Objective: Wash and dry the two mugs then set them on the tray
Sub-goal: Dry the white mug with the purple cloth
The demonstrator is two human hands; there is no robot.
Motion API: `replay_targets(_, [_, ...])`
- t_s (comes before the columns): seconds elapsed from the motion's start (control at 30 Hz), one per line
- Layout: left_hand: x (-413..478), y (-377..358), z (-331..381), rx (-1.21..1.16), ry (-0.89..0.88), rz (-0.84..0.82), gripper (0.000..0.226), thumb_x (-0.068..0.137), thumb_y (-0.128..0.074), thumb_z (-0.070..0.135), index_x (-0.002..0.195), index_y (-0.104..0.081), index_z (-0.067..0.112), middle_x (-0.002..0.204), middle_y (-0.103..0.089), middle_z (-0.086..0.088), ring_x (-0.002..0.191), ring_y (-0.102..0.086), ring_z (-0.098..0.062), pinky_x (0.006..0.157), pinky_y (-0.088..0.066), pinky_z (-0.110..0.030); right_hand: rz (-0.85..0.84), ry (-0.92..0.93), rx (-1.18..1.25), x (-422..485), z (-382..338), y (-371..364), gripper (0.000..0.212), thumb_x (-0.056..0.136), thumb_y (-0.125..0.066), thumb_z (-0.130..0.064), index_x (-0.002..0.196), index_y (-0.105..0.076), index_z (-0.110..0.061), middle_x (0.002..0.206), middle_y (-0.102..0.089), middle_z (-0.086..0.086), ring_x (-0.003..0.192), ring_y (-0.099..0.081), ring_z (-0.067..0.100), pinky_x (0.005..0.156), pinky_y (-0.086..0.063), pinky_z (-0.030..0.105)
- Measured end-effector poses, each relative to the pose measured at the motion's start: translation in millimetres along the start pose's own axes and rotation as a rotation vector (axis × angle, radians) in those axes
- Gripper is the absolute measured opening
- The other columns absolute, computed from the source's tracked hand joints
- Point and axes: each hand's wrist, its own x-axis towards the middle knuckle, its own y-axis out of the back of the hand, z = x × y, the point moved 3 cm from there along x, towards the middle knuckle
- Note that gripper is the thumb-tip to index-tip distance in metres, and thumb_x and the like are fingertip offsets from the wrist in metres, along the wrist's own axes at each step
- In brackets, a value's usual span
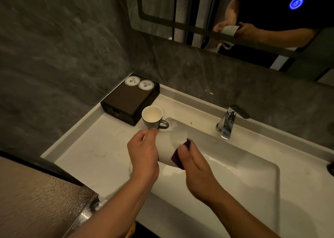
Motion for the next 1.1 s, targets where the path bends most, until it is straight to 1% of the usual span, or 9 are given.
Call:
replay_targets(0.13, [-4,5,8,0.115,-0.265,-0.061,0.020,0.087,-0.064,0.031,0.094,-0.077,0.016,0.092,-0.075,0.008,0.089,-0.071,-0.012,0.057,-0.057,-0.021,0.030,-0.104,0.158,8,2,1,0.039,0.090,-0.038,-0.064,0.113,-0.058,-0.040,0.093,-0.065,-0.037,0.090,-0.061,-0.015,0.071,-0.050,0.005])
replay_targets(0.3, [7,7,11,-0.096,0.500,-0.320,0.020,0.093,-0.069,0.042,0.099,-0.078,0.025,0.098,-0.082,-0.013,0.092,-0.077,-0.034,0.068,-0.064,-0.043,-0.094,0.092,-0.181,8,0,-4,0.033,0.099,-0.033,-0.067,0.129,-0.037,-0.054,0.114,-0.059,-0.030,0.108,-0.058,0.002,0.084,-0.052,0.017])
replay_targets(0.37, [9,8,8,-0.107,0.593,-0.316,0.032,0.093,-0.072,0.044,0.113,-0.074,0.019,0.103,-0.081,-0.017,0.092,-0.079,-0.037,0.066,-0.064,-0.046,-0.123,0.154,-0.353,6,6,-7,0.026,0.095,-0.024,-0.076,0.121,-0.027,-0.073,0.115,-0.051,-0.035,0.107,-0.053,0.001,0.083,-0.050,0.017])
replay_targets(0.47, [9,7,-2,-0.055,0.440,-0.195,0.027,0.095,-0.072,0.036,0.114,-0.075,0.017,0.108,-0.080,-0.017,0.098,-0.076,-0.037,0.068,-0.063,-0.042,-0.007,0.229,-0.309,0,9,-16,0.027,0.096,-0.021,-0.075,0.123,-0.025,-0.079,0.114,-0.047,-0.044,0.107,-0.052,0.001,0.083,-0.048,0.014])
replay_targets(0.63, [3,10,-12,0.036,0.098,-0.049,0.011,0.097,-0.069,0.033,0.096,-0.075,0.024,0.095,-0.075,-0.001,0.088,-0.071,-0.023,0.057,-0.057,-0.029,0.195,0.162,-0.043,0,15,-23,0.024,0.104,-0.035,-0.039,0.126,-0.044,-0.042,0.113,-0.061,-0.035,0.107,-0.062,0.000,0.079,-0.054,0.014])
replay_targets(0.77, [-6,17,-12,0.194,-0.364,-0.069,0.014,0.098,-0.065,0.028,0.111,-0.067,0.029,0.100,-0.070,0.024,0.093,-0.070,-0.001,0.062,-0.057,-0.015,0.244,0.007,0.077,4,13,-16,0.023,0.104,-0.034,-0.055,0.103,-0.055,-0.061,0.100,-0.064,-0.034,0.097,-0.060,-0.010,0.078,-0.046,0.004])
replay_targets(0.83, [2,19,-16,0.213,-0.233,-0.139,0.032,0.100,-0.065,0.031,0.132,-0.059,0.028,0.113,-0.069,0.019,0.097,-0.072,-0.007,0.066,-0.061,-0.021,0.237,0.000,0.033,5,14,-15,0.022,0.101,-0.033,-0.056,0.101,-0.052,-0.065,0.100,-0.062,-0.037,0.096,-0.059,-0.012,0.078,-0.045,0.003])
replay_targets(0.97, [16,16,-13,0.101,0.572,-0.334,0.046,0.098,-0.061,0.053,0.122,-0.068,0.015,0.113,-0.077,-0.020,0.099,-0.076,-0.038,0.071,-0.064,-0.051,0.163,0.090,-0.152,4,22,-15,0.024,0.102,-0.031,-0.056,0.122,-0.041,-0.051,0.114,-0.055,-0.039,0.107,-0.058,-0.006,0.081,-0.051,0.012])
replay_targets(1.1, [16,13,-18,0.307,0.398,-0.172,0.042,0.103,-0.050,0.057,0.103,-0.070,0.019,0.106,-0.075,-0.018,0.097,-0.074,-0.038,0.082,-0.064,-0.059,0.113,0.146,-0.215,0,29,-24,0.028,0.102,-0.029,-0.057,0.126,-0.039,-0.046,0.119,-0.053,-0.039,0.107,-0.061,0.006,0.086,-0.058,0.032])
